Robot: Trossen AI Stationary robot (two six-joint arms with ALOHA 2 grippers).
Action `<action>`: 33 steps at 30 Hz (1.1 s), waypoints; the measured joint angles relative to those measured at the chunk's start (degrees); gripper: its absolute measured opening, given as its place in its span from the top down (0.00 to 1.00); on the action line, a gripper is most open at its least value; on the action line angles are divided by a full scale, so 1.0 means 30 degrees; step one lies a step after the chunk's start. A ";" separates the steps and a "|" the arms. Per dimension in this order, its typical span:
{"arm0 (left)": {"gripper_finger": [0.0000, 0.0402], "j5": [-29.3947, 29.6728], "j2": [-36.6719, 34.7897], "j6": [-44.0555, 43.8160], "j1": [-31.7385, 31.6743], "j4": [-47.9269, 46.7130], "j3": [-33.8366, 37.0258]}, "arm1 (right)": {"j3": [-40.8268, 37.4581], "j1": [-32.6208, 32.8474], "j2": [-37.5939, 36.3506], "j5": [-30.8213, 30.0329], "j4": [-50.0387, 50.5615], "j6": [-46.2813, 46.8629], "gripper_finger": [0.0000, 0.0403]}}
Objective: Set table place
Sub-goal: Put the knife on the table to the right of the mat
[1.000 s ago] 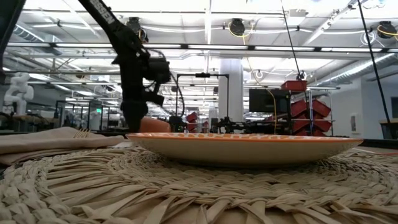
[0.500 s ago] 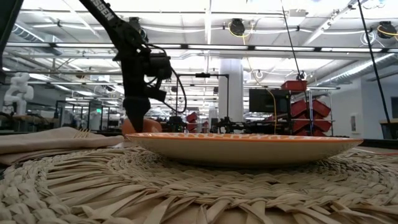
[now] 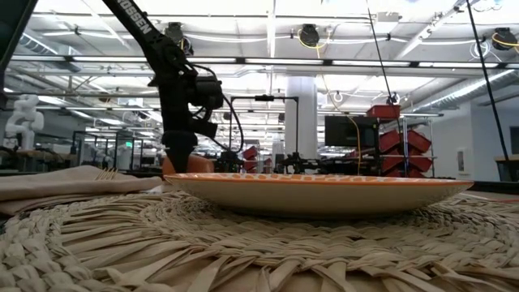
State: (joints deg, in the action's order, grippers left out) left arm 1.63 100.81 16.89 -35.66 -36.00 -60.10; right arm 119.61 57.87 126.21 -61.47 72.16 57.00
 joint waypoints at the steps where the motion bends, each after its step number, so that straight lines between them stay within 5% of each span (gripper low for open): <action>1: 0.86 -0.0190 0.0080 -0.0002 -0.0007 0.0046 0.0000 | 0.0000 0.0000 0.0000 0.0000 0.0000 -0.0007 0.62; 13: 0.78 -0.0473 0.1341 0.0146 0.0015 0.0977 -0.0095 | -0.0007 0.0000 0.0000 0.0000 -0.0141 -0.0036 0.62; 20: 0.98 -0.1265 0.1481 0.0991 0.0033 0.1107 -0.0080 | -0.0007 0.0000 0.0000 0.0000 -0.0138 -0.0271 0.62; 33: 1.00 -0.2223 0.1682 0.1500 0.1747 0.2362 -0.0581 | -0.0007 -0.0113 0.0000 -0.0043 -0.0160 -0.0839 0.62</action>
State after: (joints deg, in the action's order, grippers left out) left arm -5.04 105.85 21.39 -30.42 -28.91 -61.84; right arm 119.59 57.53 126.21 -61.60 71.68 54.48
